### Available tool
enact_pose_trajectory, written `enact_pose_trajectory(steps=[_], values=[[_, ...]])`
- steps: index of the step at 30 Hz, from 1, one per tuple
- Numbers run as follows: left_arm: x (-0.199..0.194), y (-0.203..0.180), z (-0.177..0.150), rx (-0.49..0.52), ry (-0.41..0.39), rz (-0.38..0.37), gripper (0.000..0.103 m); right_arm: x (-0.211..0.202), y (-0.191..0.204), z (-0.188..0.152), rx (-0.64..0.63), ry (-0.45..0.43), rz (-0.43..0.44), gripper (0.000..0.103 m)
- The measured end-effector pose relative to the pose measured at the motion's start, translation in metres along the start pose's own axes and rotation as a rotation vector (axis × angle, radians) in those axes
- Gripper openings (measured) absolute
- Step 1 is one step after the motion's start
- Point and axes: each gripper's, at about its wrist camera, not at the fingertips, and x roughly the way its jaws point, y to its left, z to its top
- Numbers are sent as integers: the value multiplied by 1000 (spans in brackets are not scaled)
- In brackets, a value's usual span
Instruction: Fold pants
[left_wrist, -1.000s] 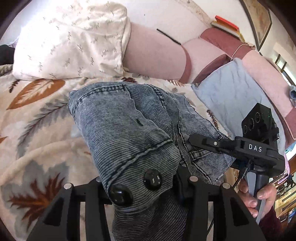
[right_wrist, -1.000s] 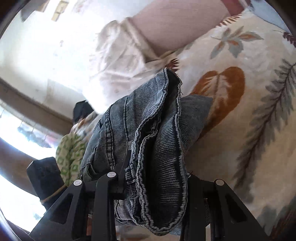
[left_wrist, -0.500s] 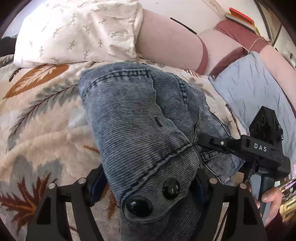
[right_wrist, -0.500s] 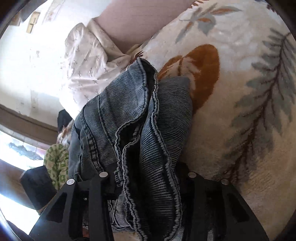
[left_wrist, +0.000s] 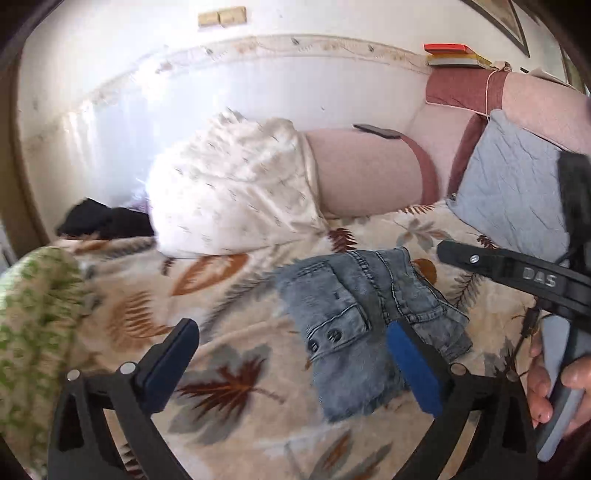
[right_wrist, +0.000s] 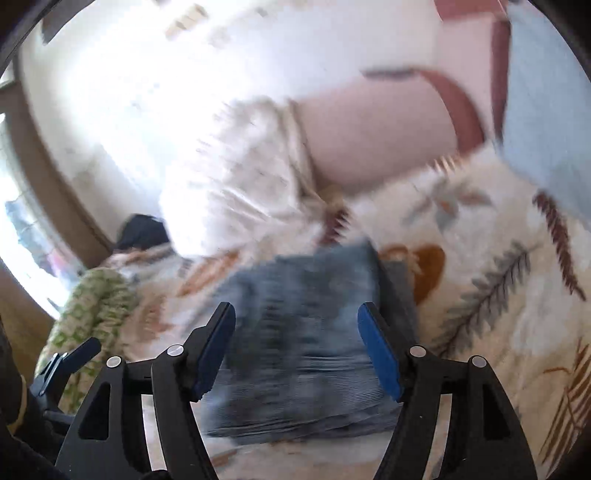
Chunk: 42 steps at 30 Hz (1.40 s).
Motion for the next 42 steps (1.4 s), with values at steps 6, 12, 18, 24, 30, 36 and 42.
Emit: enact_pose_trajectory(steps=[6,12,18,24,30,36,42], values=[[-46,3,-8,29,-23,96,103,-55,36,-23,-38,-100,72,75],[-83,8,-21,-1,-40,129,103,-96,62,-52,-119,-197,49,76],[-101,11,-25,-25,-61,148,103,-111,55,-66,-46,-213,110,78],[-59,26,-15,-50,-1,129,103,-87,25,-61,34,-116,33,77],[26,38,13,-37,73,87,103,-26,9,-54,-16,47,-45,61],[107,15,33,-6,140,63,103,20,0,-45,-45,87,-21,53],[164,-13,25,75,212,133,103,57,0,-54,-84,178,6,53]])
